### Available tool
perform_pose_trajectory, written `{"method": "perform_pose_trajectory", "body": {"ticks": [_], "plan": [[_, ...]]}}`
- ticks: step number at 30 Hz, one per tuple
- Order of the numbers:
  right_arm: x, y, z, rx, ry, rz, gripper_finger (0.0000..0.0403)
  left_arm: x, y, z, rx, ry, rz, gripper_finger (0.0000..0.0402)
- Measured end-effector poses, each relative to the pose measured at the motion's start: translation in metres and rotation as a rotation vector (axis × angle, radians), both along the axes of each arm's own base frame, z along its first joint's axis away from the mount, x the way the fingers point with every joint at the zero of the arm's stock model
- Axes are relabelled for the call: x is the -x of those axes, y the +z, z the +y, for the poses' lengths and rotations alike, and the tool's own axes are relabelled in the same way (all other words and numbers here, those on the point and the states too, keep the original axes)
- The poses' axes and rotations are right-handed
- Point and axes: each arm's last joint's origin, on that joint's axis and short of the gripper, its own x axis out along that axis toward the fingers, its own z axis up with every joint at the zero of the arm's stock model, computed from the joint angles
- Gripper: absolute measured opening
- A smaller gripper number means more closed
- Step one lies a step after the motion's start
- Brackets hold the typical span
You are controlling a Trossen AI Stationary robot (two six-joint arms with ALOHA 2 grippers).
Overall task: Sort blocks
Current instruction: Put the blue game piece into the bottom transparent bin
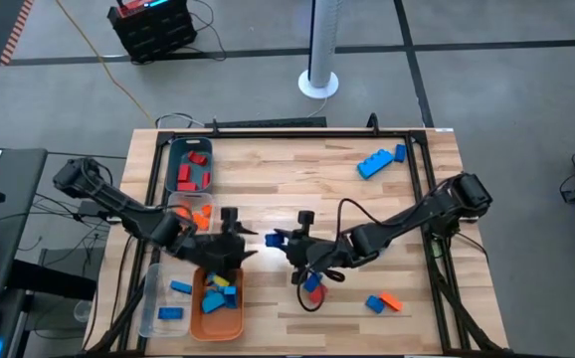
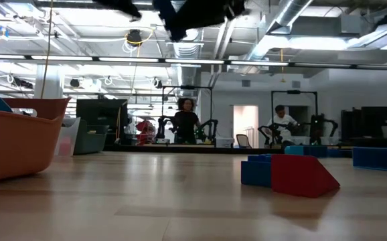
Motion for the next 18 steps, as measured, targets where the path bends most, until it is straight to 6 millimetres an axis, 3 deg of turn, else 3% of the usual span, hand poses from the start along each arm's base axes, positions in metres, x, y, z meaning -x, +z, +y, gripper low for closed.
{"method": "perform_pose_trajectory", "body": {"ticks": [9, 14, 18], "plan": [[-0.006, 0.004, -0.018, 0.004, -0.043, -0.024, 0.0081, -0.004, 0.037, -0.028, -0.111, -0.126, -0.393, 0.0204], [-0.002, -0.003, -0.011, 0.008, -0.019, -0.009, 0.0081, 0.0, 0.02, -0.034, -0.158, -0.179, -0.413, 0.0204], [0.0, -0.003, -0.004, 0.015, 0.006, -0.013, 0.0081, 0.0, 0.005, -0.027, -0.197, -0.126, -0.428, 0.0204]]}}
